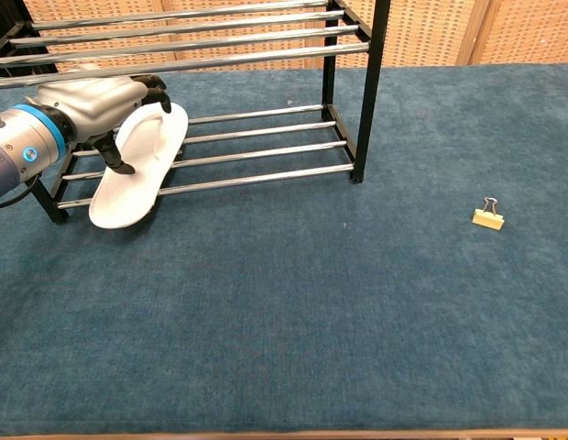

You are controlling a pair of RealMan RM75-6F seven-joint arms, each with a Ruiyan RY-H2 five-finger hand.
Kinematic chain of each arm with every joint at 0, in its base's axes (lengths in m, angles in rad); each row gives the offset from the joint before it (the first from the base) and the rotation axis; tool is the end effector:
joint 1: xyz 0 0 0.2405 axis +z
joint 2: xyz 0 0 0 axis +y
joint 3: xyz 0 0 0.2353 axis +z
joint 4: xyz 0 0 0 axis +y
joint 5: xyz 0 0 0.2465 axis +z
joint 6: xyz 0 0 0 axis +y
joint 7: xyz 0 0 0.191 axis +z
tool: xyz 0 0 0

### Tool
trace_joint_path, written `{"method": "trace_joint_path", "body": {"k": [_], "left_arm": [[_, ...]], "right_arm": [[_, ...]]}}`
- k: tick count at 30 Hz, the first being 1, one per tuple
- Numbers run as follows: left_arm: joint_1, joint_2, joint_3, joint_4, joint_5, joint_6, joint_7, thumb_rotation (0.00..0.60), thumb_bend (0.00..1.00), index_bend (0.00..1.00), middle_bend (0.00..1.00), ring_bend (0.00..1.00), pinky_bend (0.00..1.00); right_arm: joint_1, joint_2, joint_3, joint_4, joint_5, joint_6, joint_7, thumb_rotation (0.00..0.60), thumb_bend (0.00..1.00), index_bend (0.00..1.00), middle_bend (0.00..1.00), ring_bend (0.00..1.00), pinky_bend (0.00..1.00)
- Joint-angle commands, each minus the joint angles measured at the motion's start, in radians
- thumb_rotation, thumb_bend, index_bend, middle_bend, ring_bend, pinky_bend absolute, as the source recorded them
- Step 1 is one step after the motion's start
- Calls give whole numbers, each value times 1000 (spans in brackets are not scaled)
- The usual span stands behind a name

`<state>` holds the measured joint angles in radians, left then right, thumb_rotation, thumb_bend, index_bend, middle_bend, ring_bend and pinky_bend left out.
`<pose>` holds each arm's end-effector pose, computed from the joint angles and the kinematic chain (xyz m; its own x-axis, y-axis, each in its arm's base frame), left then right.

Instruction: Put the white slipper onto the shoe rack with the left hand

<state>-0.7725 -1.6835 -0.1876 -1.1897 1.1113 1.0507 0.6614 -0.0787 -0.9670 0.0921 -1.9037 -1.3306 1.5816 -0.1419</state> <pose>-0.1461 0.4216 -0.0631 0.7447 0.0011 0.6674 0.6359 -0.3045 -0.7091 -0.3080 -0.1837 0.1656 0.4026 0.0355 0.9147 -0.8802 0.2895 0.3761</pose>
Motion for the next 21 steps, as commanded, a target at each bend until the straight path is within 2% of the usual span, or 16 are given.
{"method": "trace_joint_path", "body": {"k": [1, 10, 21], "left_arm": [[-3, 2, 1, -10, 5, -1, 0, 600, 74, 232, 95, 22, 220], [-10, 11, 0, -40, 0, -3, 16, 600, 73, 231, 95, 23, 220], [-12, -7, 13, -19, -4, -5, 35, 600, 73, 231, 95, 23, 220]], "right_arm": [[0, 1, 0, 0, 1, 0, 2, 600, 0, 0, 0, 0, 0], [-2, 6, 1, 0, 2, 1, 11, 600, 0, 0, 0, 0, 0], [-4, 8, 0, -1, 1, 2, 15, 600, 0, 0, 0, 0, 0]]}}
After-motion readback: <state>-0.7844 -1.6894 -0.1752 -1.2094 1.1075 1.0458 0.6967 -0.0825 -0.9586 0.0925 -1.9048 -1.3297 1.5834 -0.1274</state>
